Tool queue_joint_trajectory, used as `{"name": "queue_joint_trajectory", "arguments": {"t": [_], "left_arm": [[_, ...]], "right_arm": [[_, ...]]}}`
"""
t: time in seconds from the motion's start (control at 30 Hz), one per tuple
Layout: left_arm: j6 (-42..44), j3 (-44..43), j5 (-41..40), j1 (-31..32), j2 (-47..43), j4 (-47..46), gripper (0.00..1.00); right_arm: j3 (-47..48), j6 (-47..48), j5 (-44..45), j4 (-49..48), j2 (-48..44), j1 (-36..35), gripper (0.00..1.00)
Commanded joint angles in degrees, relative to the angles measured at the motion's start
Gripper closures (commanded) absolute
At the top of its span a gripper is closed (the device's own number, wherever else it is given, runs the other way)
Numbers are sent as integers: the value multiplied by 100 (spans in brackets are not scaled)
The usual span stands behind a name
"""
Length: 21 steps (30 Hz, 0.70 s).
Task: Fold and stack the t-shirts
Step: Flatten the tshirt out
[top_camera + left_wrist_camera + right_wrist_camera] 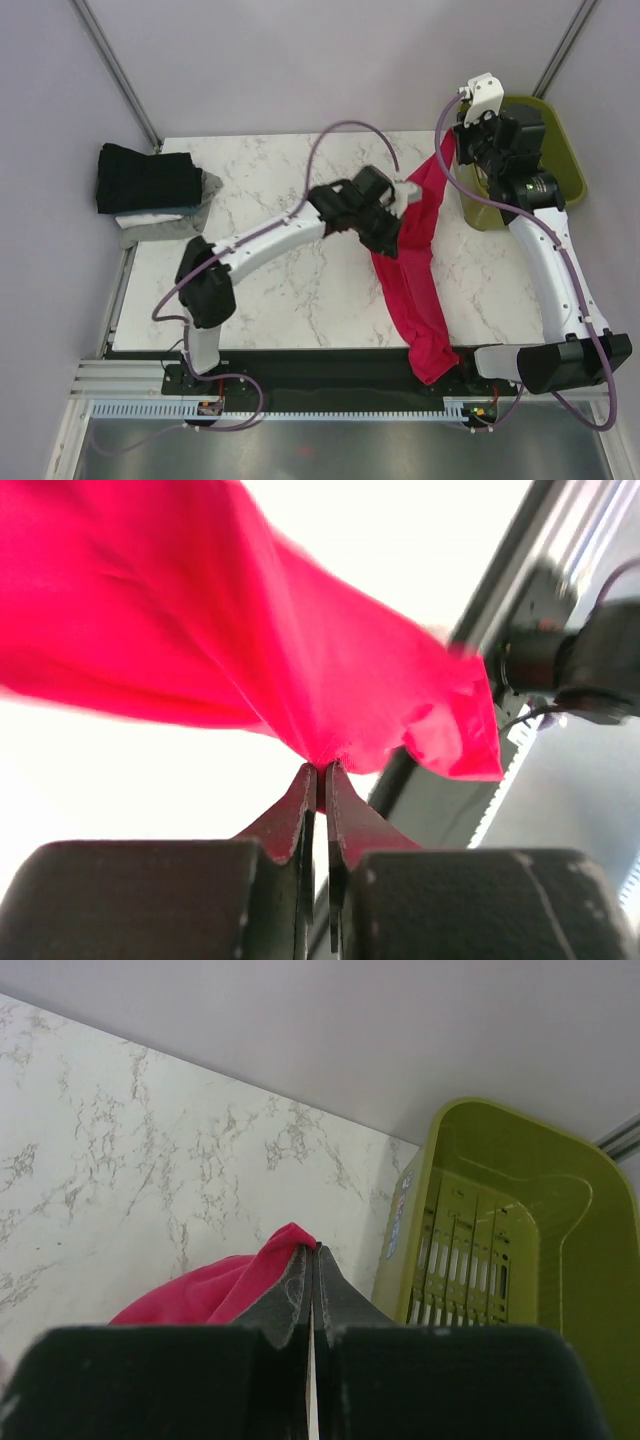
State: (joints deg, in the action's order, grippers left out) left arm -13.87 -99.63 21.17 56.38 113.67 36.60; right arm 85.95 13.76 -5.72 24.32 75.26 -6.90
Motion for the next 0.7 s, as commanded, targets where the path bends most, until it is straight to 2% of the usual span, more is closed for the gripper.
{"name": "queue_joint_trajectory", "arguments": {"t": [0.0,0.03,0.17,0.27,0.37,0.5,0.67], "left_arm": [[1236,-818,-113,-741,-995,909,94],[1577,-934,-113,-890,-1109,1197,98],[2799,-1312,-516,-1497,-1698,1893,98],[3311,-1935,-964,-2014,-1821,2464,98],[3583,-2367,-1369,-2507,-2172,2467,98],[4347,-2236,-2107,-2641,-2910,2220,98],[4577,-2175,-2512,-2878,-3789,1940,98]], "right_arm": [[18,13,211,-296,-266,22,100],[9,-31,316,-339,-284,39,100],[193,-145,527,-410,-363,101,100],[562,-154,536,-419,-346,127,100],[861,-145,764,-322,-372,136,100],[1125,-391,827,-243,-486,145,100],[1758,-760,756,125,-644,136,100]]}}
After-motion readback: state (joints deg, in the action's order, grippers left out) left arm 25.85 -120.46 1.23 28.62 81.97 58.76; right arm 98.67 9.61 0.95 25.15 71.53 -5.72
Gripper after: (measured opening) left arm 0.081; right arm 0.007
